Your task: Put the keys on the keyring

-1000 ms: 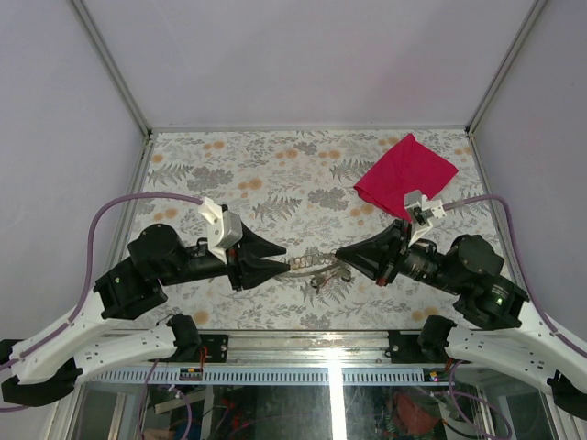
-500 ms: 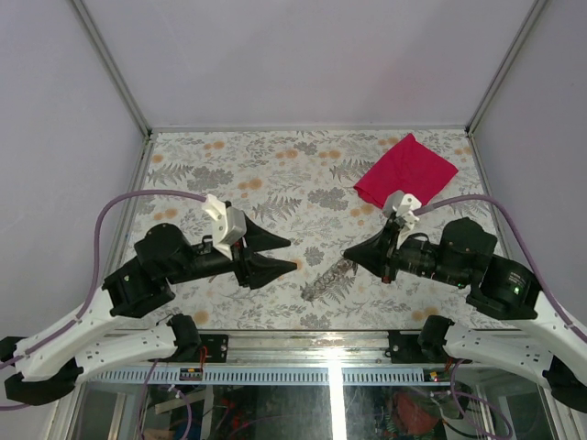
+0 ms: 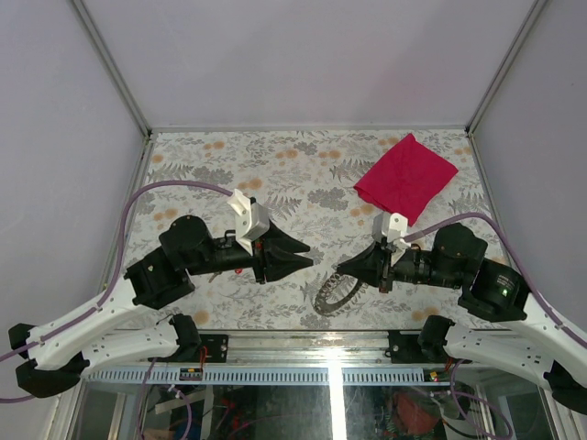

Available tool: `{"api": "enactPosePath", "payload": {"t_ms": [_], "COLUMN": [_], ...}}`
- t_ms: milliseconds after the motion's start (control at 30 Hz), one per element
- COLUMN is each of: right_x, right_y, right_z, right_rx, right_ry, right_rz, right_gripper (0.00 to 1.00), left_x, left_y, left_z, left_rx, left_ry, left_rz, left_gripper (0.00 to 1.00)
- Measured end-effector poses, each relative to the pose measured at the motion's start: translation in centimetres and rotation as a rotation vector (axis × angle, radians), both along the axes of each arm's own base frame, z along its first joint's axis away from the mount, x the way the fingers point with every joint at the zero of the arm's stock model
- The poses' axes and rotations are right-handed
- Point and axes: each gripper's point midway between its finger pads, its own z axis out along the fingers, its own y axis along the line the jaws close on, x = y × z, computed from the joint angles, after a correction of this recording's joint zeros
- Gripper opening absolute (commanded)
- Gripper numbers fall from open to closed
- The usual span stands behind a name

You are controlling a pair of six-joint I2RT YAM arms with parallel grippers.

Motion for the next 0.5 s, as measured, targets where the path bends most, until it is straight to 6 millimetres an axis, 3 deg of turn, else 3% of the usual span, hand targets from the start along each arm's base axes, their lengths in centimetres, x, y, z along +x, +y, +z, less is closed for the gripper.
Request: {"api": "enactPosePath", "payload": {"t_ms": [500], "right_x": [-1.4], "right_y": [1.8], "right_z": [2.6], "right_rx": [0.133], "right_ry": [-0.08], "right_rz": [0.134], "right_gripper": [0.0], "left_x": [-1.6], "left_y": [-0.6], "left_z": [1.0], "left_rx": [-0.037], "left_ry": [-0.026], "left_rz": [-0.107], "left_gripper": [0.17]}}
